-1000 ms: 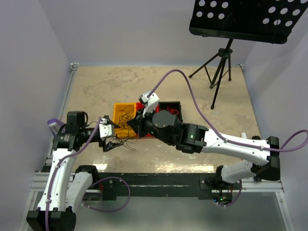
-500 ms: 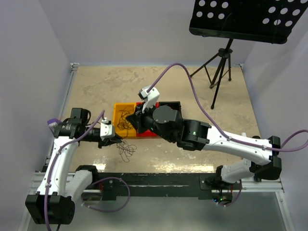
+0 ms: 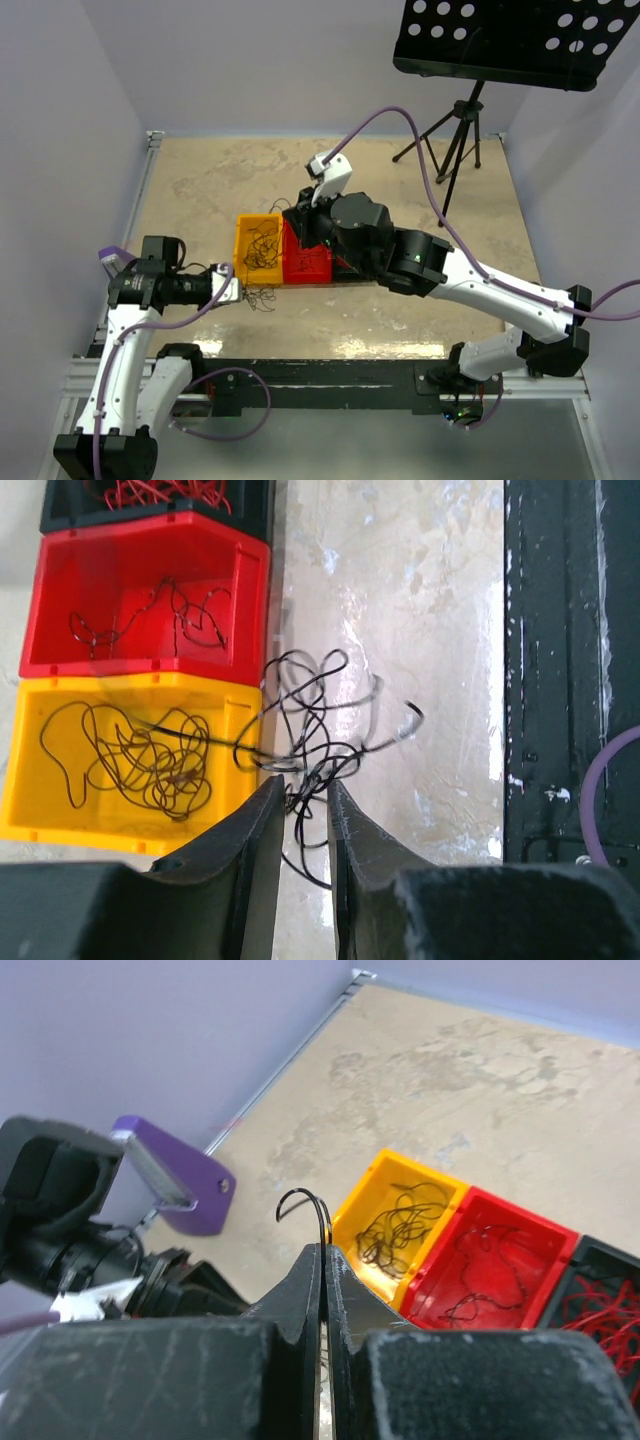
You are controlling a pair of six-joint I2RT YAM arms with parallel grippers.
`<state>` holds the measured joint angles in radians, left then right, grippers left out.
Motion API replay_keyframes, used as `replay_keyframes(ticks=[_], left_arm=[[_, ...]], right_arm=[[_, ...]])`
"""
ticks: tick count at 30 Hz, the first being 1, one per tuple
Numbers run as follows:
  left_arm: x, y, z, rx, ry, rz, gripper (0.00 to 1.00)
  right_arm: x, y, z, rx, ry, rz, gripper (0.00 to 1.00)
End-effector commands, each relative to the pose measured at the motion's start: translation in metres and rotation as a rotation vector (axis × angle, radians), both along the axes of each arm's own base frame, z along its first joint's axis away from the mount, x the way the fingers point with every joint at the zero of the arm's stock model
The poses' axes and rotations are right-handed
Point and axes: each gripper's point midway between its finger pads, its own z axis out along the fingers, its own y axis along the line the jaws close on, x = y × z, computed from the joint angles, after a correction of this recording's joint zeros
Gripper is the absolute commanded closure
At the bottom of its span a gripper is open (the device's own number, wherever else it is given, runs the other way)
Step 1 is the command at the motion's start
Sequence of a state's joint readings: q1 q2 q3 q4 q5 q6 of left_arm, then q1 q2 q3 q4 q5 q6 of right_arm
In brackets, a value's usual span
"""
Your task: Untangle the cables
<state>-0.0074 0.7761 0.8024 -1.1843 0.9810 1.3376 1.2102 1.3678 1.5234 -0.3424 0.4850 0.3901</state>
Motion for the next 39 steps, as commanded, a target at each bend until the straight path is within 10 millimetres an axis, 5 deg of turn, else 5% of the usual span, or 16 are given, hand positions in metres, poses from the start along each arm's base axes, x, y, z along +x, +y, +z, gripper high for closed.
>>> replay_keyframes(ticks=[1,3,6,8,20,22,23,24,31,36,37,39], left_arm=[[0.009,0.008,-0.008,0.059,-0.067,0.01,0.76],[0.009,0.009,-0.008,0.065,-0.075,0.013,0.8],[0.013,0.011,-0.006,0.073,-0.092,0.029,1.0],[0.014,0.013,-0.009,0.084,-0.078,0.048,1.0],[0.031,0.031,-0.027,0.165,-0.016,0.165,0.87],[0.032,0.034,-0.031,0.177,-0.012,0.178,0.79],[0.032,0.034,-0.031,0.177,-0.023,0.18,0.63],[0.032,0.034,-0.03,0.175,-0.029,0.18,0.58],[0.028,0.028,-0.022,0.143,-0.06,0.15,0.54],[0.034,0.011,0.014,0.007,-0.064,0.173,0.49],[0.035,0.006,0.024,-0.041,-0.063,0.182,0.45],[0.031,-0.007,0.046,-0.162,-0.029,0.182,0.11]], right_arm=[[0.013,-0.025,0.041,0.052,-0.063,-0.053,1.0],[0.013,-0.021,0.028,0.027,-0.049,-0.044,1.0],[0.017,-0.02,0.004,-0.016,-0.023,-0.065,1.0],[0.018,-0.023,0.0,-0.023,-0.021,-0.079,1.0],[0.033,-0.061,0.066,0.036,-0.115,-0.163,1.0],[0.033,-0.068,0.075,0.041,-0.129,-0.18,1.0],[0.033,-0.073,0.081,0.051,-0.136,-0.191,1.0],[0.032,-0.076,0.087,0.063,-0.142,-0.193,1.0],[0.022,-0.076,0.103,0.115,-0.147,-0.138,1.0],[0.014,-0.064,0.104,0.156,-0.13,-0.074,1.0],[0.013,-0.062,0.106,0.168,-0.129,-0.065,1.0],[0.012,-0.057,0.108,0.179,-0.126,-0.049,1.0]])
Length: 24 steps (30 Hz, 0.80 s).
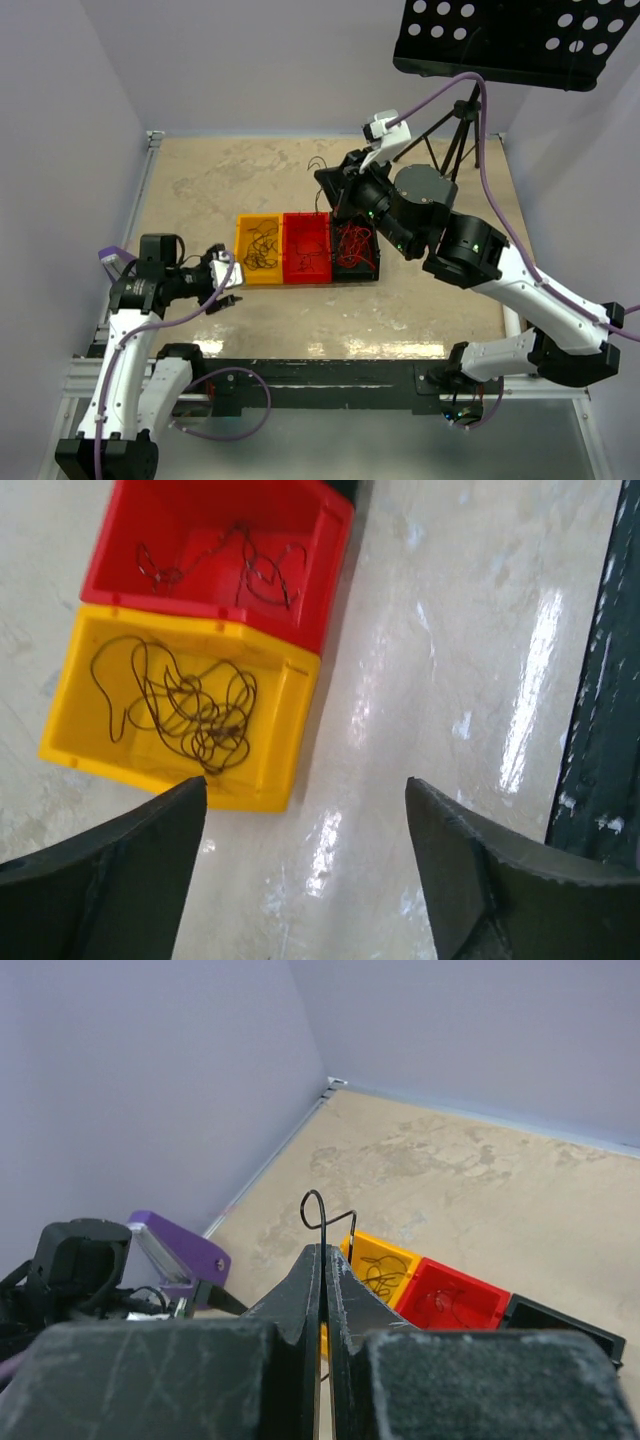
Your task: Untangle the cables
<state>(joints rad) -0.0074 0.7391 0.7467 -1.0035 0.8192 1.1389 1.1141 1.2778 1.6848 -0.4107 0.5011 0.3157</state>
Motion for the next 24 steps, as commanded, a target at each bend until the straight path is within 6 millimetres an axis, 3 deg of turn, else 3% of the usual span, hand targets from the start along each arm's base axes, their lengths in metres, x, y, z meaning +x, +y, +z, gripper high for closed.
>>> replay_keyframes(ticks=[1,4,6,11,14,19,20,24], left_arm=[[0.001,-0.036,0.073,-0.301,-0.048,-0.035,0.0],[-0.012,-0.056,0.096,-0.47,0.054,-0.112,0.0],[-0.014,-0.059,0.098,-0.508,0.102,-0.121,0.0],[0.002,-0.058,0.081,-0.507,0.183,-0.083,0.0],[0.002,-0.061,0.084,-0.524,0.199,-0.124,0.0],[0.003,-0.062,0.093,-0.527,0.145,-0.161,0.43],[0.002,-0.062,0.091,-0.519,0.138,-0.16,0.48],[0.0,-0.06,0.087,-0.498,0.112,-0.169,0.49]], right_arm=[[-0.007,0.009,0.022,0.078,-0.014,0.064,1.0],[-0.008,0.016,0.031,0.101,-0.021,0.081,1.0],[-0.009,0.021,0.037,0.12,-0.03,0.099,1.0],[-0.011,0.032,0.051,0.164,-0.047,0.14,1.0],[-0.015,0.036,0.061,0.196,-0.056,0.171,1.0],[-0.017,0.038,0.064,0.205,-0.06,0.183,1.0],[-0.017,0.037,0.063,0.202,-0.058,0.182,1.0],[-0.019,0.035,0.062,0.201,-0.058,0.186,1.0]])
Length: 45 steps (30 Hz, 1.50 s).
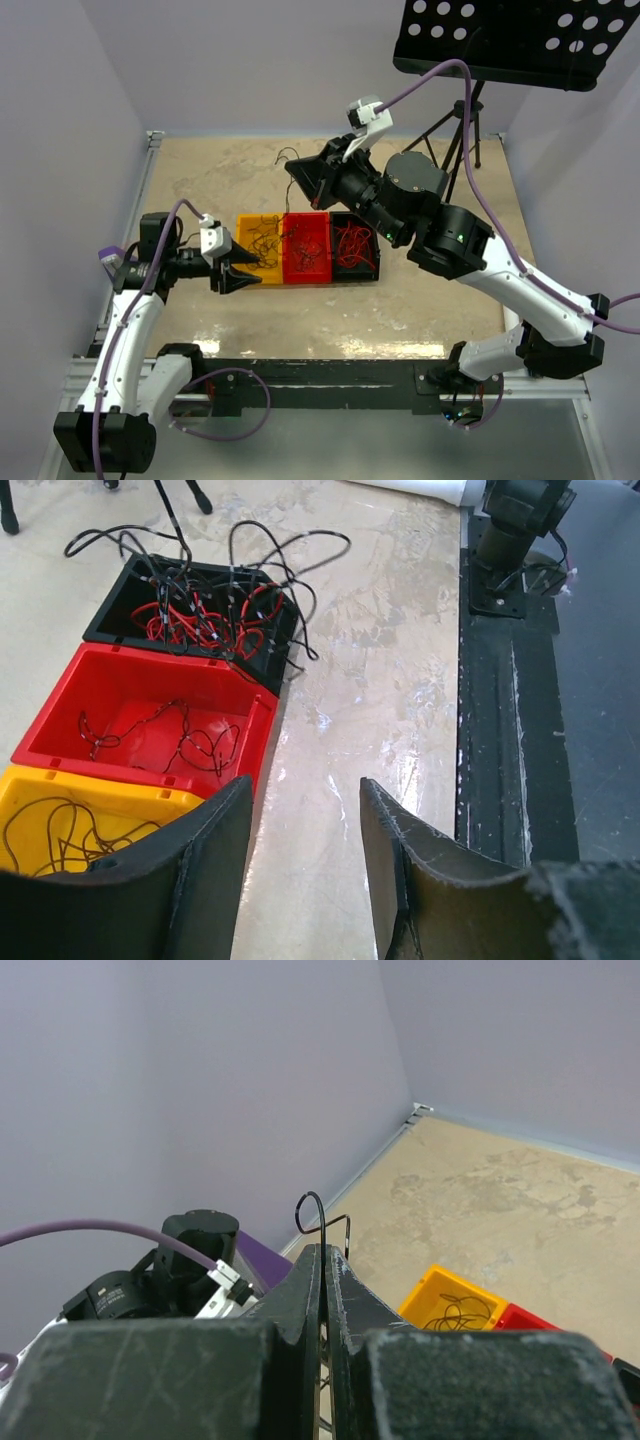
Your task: Untangle the cables
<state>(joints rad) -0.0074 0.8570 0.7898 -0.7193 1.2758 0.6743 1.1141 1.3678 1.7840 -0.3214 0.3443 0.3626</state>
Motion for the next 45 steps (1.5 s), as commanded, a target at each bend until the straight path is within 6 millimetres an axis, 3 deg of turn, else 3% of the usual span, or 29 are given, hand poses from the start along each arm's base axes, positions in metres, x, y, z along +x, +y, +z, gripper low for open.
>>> replay_keyframes(ticks=[1,3,5,6,10,12,14,15,17,18,20,26,30,32,35,38,45], left_arm=[[-0.003,-0.002,0.02,-0.016,-0.112,-0.045,0.5],[-0.003,-0.003,0.021,-0.021,-0.106,-0.048,0.47],[-0.002,-0.003,0.024,-0.034,-0.074,-0.046,0.19],[-0.002,-0.004,0.026,-0.043,-0.058,-0.045,0.13],[0.001,-0.005,0.027,-0.06,-0.023,-0.038,0.07],[0.004,-0.005,0.025,-0.061,-0.019,-0.025,0.1],[0.005,-0.005,0.025,-0.062,-0.033,-0.023,0.23],[0.005,-0.005,0.026,-0.066,-0.037,-0.028,0.32],[0.002,-0.006,0.029,-0.075,-0.057,-0.042,0.67],[0.002,-0.006,0.03,-0.076,-0.06,-0.042,0.8],[0.001,-0.006,0.033,-0.074,-0.08,-0.044,0.95],[-0.002,-0.005,0.03,-0.056,-0.079,-0.047,0.91],[-0.002,-0.004,0.027,-0.035,-0.064,-0.05,0.59],[-0.003,-0.003,0.026,-0.02,-0.061,-0.057,0.5],[-0.004,-0.002,0.025,-0.007,-0.054,-0.069,0.51],[-0.006,-0.003,0.026,-0.015,-0.063,-0.091,0.63],[-0.003,-0.004,0.031,-0.033,-0.07,-0.081,0.62]], right_arm=[[-0.01,-0.01,0.031,0.083,-0.038,0.028,1.0],[-0.01,-0.009,0.03,0.085,-0.036,0.033,1.0],[-0.01,-0.008,0.029,0.087,-0.032,0.034,1.0],[-0.01,-0.007,0.029,0.09,-0.032,0.034,1.0],[-0.011,-0.005,0.031,0.105,-0.029,0.046,1.0],[-0.013,-0.004,0.034,0.116,-0.03,0.057,1.0],[-0.015,-0.003,0.035,0.127,-0.029,0.068,1.0],[-0.016,-0.003,0.037,0.133,-0.028,0.074,1.0],[-0.018,-0.002,0.038,0.137,-0.029,0.082,1.0],[-0.018,-0.003,0.038,0.14,-0.028,0.084,1.0],[-0.018,-0.004,0.04,0.14,-0.03,0.083,1.0],[-0.016,-0.007,0.037,0.126,-0.029,0.065,1.0],[-0.015,-0.006,0.034,0.115,-0.03,0.062,1.0],[-0.015,-0.005,0.034,0.111,-0.03,0.063,1.0],[-0.015,-0.004,0.035,0.111,-0.034,0.068,1.0],[-0.015,-0.005,0.036,0.114,-0.034,0.066,1.0],[-0.015,-0.005,0.035,0.114,-0.032,0.063,1.0]])
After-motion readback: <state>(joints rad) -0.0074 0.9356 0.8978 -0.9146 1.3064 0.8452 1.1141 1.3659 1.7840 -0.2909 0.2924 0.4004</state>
